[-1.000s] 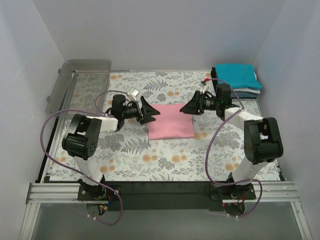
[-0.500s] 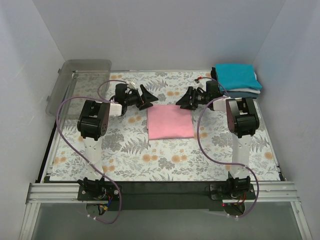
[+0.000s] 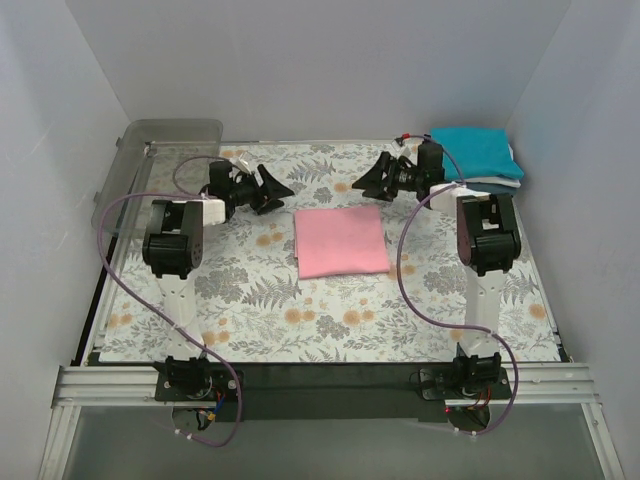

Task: Fold and stack the t-shirts
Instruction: Fold the tshirt, then neatly place the folded tshirt to the corner

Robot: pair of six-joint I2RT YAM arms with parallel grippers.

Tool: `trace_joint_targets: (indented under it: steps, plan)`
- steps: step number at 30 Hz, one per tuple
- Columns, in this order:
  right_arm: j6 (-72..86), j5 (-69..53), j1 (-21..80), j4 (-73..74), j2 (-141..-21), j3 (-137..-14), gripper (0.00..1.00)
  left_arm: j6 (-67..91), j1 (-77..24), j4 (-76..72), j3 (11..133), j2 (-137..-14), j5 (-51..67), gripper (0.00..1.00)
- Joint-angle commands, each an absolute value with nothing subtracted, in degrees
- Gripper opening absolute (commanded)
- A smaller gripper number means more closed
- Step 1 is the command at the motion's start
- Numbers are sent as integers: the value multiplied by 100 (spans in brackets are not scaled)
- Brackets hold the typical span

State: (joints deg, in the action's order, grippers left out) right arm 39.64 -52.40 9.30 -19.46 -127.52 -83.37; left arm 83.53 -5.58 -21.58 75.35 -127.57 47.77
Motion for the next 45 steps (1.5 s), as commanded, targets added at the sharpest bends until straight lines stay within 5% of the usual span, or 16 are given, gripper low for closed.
trace_joint_targets:
  steps: [1, 8, 16, 21, 31, 45]
  plan:
    - [3684, -5151, 896, -2136, -11474, -8623, 93, 7157, -589, -1243, 7892, -11463, 4887, 71]
    - [1156, -4492, 896, 375, -10153, -8623, 98, 4485, -879, 1228, 8656, -10012, 4018, 94]
    - [-633, -3393, 783, 2256, -9027, -8183, 98, 813, -2422, 1802, 8026, -8966, 1857, 96]
    - [-528, -4038, 72, 2619, -8807, -7569, 98, 396, -3023, 1414, 7313, -8622, 2037, 96]
    - [-220, -3543, -351, 3093, -8710, -6662, 98, 501, -4859, 1432, 7794, -10299, 1239, 74]
    - [404, -3788, -554, 3182, -9246, -5985, 98, -228, -5502, 747, 7849, -11417, 686, 41]
